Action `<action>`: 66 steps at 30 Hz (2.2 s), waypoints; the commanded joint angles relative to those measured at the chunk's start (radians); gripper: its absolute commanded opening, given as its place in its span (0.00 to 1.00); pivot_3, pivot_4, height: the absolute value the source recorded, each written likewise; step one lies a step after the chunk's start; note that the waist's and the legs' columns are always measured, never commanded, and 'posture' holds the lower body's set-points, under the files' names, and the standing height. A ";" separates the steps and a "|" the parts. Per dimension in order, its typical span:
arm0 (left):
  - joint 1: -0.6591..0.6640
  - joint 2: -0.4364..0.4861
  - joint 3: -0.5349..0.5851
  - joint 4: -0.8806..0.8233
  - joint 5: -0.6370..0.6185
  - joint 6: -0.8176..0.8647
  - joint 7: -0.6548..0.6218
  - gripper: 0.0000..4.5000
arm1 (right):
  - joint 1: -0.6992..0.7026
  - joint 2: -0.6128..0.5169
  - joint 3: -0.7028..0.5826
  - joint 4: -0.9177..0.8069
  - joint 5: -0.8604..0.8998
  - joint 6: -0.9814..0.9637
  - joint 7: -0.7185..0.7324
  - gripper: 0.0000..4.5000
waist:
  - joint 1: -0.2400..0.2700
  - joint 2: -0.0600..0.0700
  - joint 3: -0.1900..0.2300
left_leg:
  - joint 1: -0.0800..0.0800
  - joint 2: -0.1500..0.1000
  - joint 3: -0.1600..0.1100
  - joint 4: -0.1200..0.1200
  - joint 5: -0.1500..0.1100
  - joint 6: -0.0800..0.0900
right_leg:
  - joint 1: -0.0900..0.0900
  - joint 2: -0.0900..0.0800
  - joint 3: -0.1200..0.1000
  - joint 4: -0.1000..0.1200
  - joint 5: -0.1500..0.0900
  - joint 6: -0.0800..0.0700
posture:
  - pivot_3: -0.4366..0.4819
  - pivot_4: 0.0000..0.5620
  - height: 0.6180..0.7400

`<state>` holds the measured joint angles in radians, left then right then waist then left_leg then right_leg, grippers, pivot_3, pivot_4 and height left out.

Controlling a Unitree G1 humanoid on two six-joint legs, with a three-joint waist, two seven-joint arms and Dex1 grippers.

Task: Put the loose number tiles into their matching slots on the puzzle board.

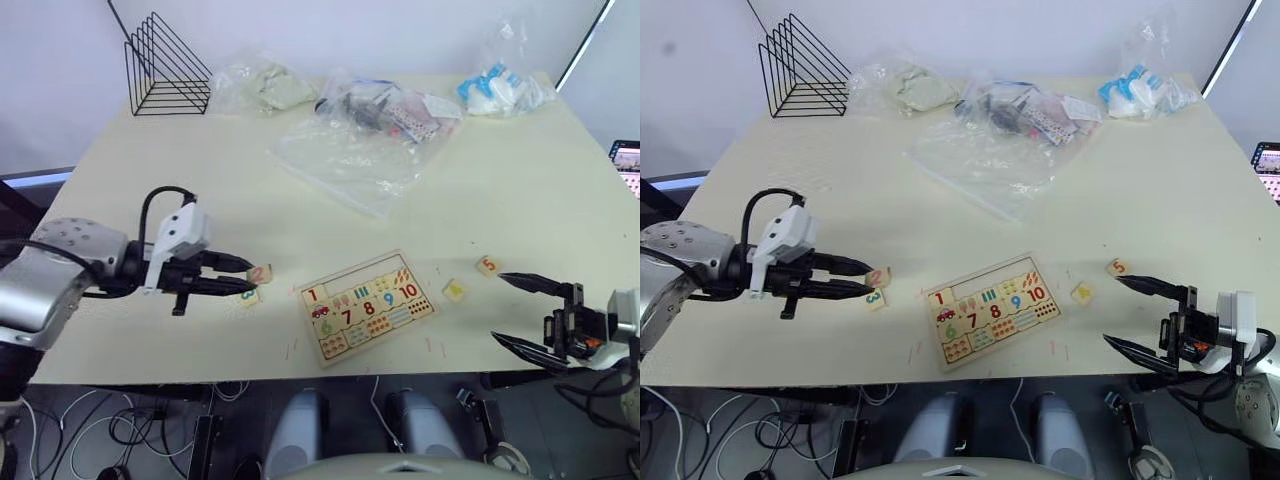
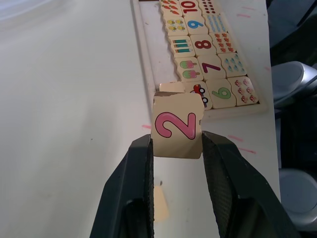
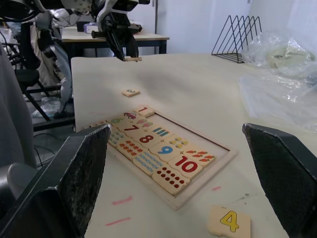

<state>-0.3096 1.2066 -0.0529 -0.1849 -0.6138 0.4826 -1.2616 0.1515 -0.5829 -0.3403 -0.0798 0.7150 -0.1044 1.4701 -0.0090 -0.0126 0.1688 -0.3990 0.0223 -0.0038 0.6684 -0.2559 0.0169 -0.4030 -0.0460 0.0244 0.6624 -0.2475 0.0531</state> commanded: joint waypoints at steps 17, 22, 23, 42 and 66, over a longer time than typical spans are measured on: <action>-0.327 -0.245 -0.278 -0.366 0.088 0.696 0.363 0.20 | -0.028 0.013 0.018 -0.047 0.000 -0.017 -0.044 1.00 | 0.002 -0.002 0.001 | 0.000 -0.001 -0.001 0.001 0.000 0.000 | 0.000 0.001 0.001 0.000 0.000 0.000 | 0.48 0.27 1.00; -0.373 -0.314 -0.325 -0.370 0.109 0.783 0.440 0.20 | -0.032 0.024 0.037 -0.059 -0.008 -0.019 -0.062 1.00 | -0.002 -0.002 0.001 | 0.000 0.000 -0.003 0.001 0.000 0.000 | 0.000 0.001 0.001 0.000 0.000 0.000 | 0.48 0.27 1.00; -0.385 -0.323 -0.337 -0.371 0.110 0.805 0.450 0.20 | -0.032 0.025 0.039 -0.063 -0.008 -0.019 -0.065 1.00 | -0.002 -0.002 0.001 | 0.000 -0.001 -0.003 0.001 0.000 0.000 | 0.000 0.001 0.001 0.000 0.000 0.000 | 0.48 0.27 1.00; -0.455 -0.399 -0.435 -0.312 0.146 0.857 0.539 0.20 | -0.001 0.040 0.042 -0.084 -0.015 -0.058 -0.106 1.00 | 0.000 -0.002 0.001 | 0.000 -0.001 -0.004 0.001 0.000 0.000 | 0.000 0.001 0.002 0.000 0.000 0.000 | 0.48 0.27 1.00; -0.463 -0.400 -0.481 -0.303 0.200 0.831 0.533 0.20 | 0.024 0.032 0.034 -0.096 -0.017 -0.072 -0.129 1.00 | 0.000 -0.002 0.001 | 0.000 -0.001 -0.004 0.001 0.000 0.000 | 0.000 0.001 0.002 0.000 0.000 0.000 | 0.48 0.27 1.00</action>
<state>-0.7650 0.8048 -0.5417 -0.4684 -0.4243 1.3324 -0.7246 0.1708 -0.5446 -0.2828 -0.1447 0.6898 -0.1601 1.3447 -0.0093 -0.0144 0.1699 -0.3990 0.0214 -0.0073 0.6692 -0.2557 0.0168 -0.4027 -0.0453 0.0264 0.6626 -0.2476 0.0535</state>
